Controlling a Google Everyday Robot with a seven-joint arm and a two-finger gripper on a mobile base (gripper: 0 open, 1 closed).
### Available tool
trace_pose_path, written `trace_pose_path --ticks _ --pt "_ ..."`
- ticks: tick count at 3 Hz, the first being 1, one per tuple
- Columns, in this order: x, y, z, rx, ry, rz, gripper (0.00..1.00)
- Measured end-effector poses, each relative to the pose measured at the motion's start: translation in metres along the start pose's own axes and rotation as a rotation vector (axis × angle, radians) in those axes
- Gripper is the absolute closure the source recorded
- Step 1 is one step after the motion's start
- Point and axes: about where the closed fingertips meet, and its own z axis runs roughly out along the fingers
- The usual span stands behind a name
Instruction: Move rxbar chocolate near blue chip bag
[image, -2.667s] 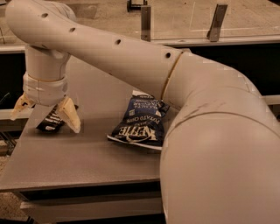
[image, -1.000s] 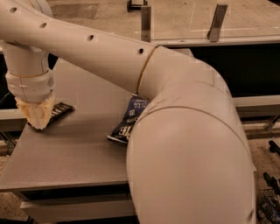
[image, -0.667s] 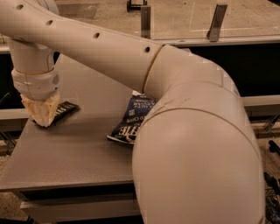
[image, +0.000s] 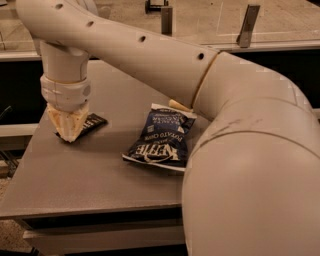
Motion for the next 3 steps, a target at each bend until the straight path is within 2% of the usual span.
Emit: trace_pose_path --ticks 1,3 --pt "0.009 0.027 -0.003 0.025 -0.007 0.063 1.0" --pt "0.015 0.074 -0.008 0.067 -0.011 0.15 1.0"
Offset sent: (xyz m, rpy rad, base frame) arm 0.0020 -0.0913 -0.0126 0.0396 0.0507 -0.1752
